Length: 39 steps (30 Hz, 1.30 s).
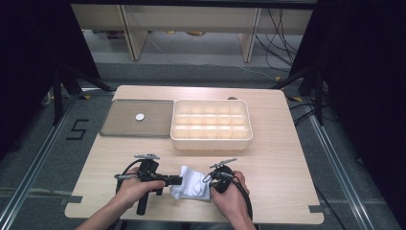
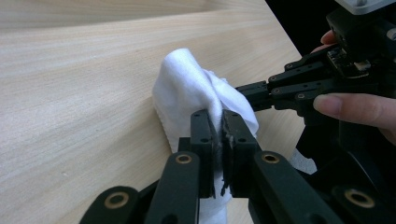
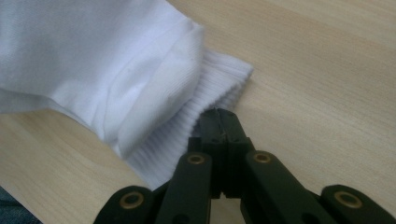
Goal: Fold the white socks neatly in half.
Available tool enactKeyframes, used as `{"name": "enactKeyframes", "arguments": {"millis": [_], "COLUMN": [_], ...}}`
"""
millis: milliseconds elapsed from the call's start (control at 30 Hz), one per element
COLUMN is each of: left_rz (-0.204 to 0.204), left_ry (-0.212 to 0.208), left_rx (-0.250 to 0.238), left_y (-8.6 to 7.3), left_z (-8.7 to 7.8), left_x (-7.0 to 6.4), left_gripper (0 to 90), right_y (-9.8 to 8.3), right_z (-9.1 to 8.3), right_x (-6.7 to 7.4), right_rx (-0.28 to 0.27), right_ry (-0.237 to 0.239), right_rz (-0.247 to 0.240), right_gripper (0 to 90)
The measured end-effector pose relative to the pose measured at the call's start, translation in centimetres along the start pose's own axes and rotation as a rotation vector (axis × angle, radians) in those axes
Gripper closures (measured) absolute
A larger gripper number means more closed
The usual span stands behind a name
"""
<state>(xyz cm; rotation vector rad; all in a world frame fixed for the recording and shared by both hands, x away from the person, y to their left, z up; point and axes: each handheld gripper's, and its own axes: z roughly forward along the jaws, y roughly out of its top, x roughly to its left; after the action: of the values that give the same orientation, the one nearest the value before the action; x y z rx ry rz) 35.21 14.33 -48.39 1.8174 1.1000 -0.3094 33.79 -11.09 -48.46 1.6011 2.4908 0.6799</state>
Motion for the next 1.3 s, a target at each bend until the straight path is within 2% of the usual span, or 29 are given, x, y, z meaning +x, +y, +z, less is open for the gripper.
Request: {"name": "enactKeyframes", "arguments": {"millis": [67,133,167,200,233,267,333,367,400,433,533,633,800,833,867,933,967,1100,1200,1233,1267,1300], "left_rz": [0.006,0.006,0.008,0.009,0.011,0.007,0.008,0.009,0.01,0.017,0.018,0.017,0.019,0.017,0.016,0.015,0.013,0.031,0.036,0.04,0.044,0.048], "left_ry": [0.003,0.003,0.005,0.008,0.007,0.006,0.008,0.008,0.006,0.005,0.003,0.005,0.008,0.022,0.023,0.006,0.006,0.015,0.015,0.017,0.039,0.04], "left_rx": [0.004,0.004,0.005,0.006,0.01,0.008,0.012,0.013,0.012,0.02,0.023,0.023,0.03,0.025,0.029,0.027,0.025,0.028,0.033,0.034,0.027,0.026], "left_y": [0.1,0.2,0.2,0.2,0.3,0.3,0.4,0.4,0.4,0.4,0.5,0.5,0.6,0.6,0.6,0.7,0.7,0.7,0.8,0.8,0.8,0.8], "left_z": [0.0,0.1,0.1,0.1,0.2,0.2,0.3,0.3,0.4,0.4,0.6,0.7,1.0,1.1,1.2,1.4,1.4,1.6,1.7,1.8,1.8,1.8], "left_x": [-0.1,-0.1,-0.2,-0.2,-0.2,-0.2,-0.2,-0.2,-0.2,-0.3,-0.4,-0.5,-0.6,-0.8,-0.7,-0.7,-0.7,-0.7,-0.8,-0.9,-1.0,-1.1], "left_gripper": [83.9,83.9,83.9,83.9,83.9,83.9,83.9,83.9,83.9,83.9,83.9,83.9,83.9,83.8,83.8,83.7,83.7,83.7,83.7,83.7,83.7,83.7], "right_y": [0.1,0.1,0.1,0.2,0.2,0.2,0.3,0.3,0.3,0.3,0.4,0.4,0.5,0.5,0.4,0.6,0.5,0.5,0.5,0.5,0.5,0.5], "right_z": [0.0,0.0,0.1,0.1,0.1,0.1,0.1,0.2,0.2,0.1,0.1,0.3,0.2,0.4,0.5,0.4,0.6,0.7,0.6,0.6,0.7,0.7], "right_x": [0.0,-0.1,0.1,0.1,0.2,0.4,0.4,0.3,0.3,0.5,0.6,0.4,0.8,0.7,0.7,0.8,0.6,0.9,0.9,0.9,0.8,0.8], "right_rx": [0.003,-0.009,-0.014,-0.002,-0.014,-0.003,0.014,-0.003,-0.004,-0.007,-0.01,-0.022,-0.013,-0.028,-0.021,-0.006,-0.025,-0.036,-0.022,-0.018,-0.026,-0.028], "right_ry": [-0.001,0.009,0.022,0.013,0.028,0.019,-0.008,0.008,0.016,0.035,0.018,0.007,0.024,0.021,0.002,0.008,-0.008,0.026,0.01,0.004,0.0,0.0], "right_rz": [0.0,-0.035,-0.023,-0.027,-0.034,-0.015,-0.011,-0.04,-0.042,-0.025,-0.029,-0.064,-0.041,-0.052,-0.044,-0.044,-0.083,-0.067,-0.07,-0.056,-0.075,-0.078], "right_gripper": [90.0,90.0,90.0,90.0,90.0,90.0,90.0,90.0,90.0,90.0,90.0,90.0,90.0,90.0,90.0,90.0,90.0,90.0,90.0,90.0,90.0,90.0]}}
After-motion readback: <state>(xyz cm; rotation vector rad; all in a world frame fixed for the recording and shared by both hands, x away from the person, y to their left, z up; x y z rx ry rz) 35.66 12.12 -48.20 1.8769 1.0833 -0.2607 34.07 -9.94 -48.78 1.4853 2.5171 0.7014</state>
